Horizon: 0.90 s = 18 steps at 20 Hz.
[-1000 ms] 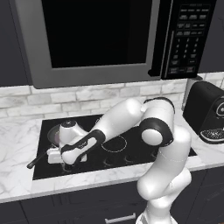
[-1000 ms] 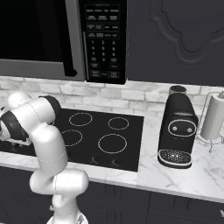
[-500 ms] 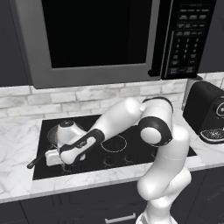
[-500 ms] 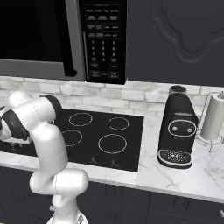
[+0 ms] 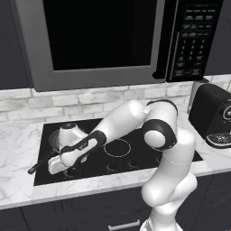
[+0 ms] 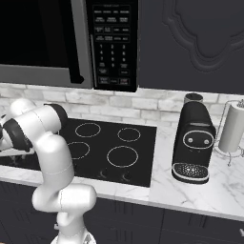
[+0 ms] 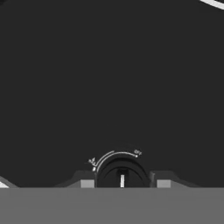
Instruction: Put the eggplant and tomato in the pan. Then turn on the front left burner and set the heat to medium.
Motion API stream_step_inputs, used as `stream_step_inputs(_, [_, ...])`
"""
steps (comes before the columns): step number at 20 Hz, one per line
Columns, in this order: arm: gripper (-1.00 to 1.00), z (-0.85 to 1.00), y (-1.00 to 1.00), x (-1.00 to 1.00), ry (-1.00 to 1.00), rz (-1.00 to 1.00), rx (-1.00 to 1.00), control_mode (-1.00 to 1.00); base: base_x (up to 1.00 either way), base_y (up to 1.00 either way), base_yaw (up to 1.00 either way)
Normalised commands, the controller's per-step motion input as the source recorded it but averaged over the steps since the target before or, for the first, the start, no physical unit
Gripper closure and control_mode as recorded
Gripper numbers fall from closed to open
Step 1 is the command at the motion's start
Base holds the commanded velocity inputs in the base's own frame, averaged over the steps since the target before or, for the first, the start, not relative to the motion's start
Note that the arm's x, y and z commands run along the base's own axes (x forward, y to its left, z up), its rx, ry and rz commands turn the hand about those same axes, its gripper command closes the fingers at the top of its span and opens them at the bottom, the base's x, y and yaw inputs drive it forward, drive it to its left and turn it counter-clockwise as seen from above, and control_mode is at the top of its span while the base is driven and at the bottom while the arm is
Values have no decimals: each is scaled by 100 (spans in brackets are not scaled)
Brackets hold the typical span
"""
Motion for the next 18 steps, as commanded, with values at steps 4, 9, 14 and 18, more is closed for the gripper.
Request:
stream_step_inputs(4, [100, -11, -3, -5, 0, 33, 0, -100, 0, 0, 0])
stream_step_inputs(9, [100, -14, -7, -7, 0, 35, 0, -100, 0, 0, 0])
stream_step_inputs(14, [100, -20, -8, -3, 0, 36, 2, -100, 0, 0, 0])
stream_step_inputs(18, [100, -20, -10, -3, 0, 36, 3, -100, 0, 0, 0])
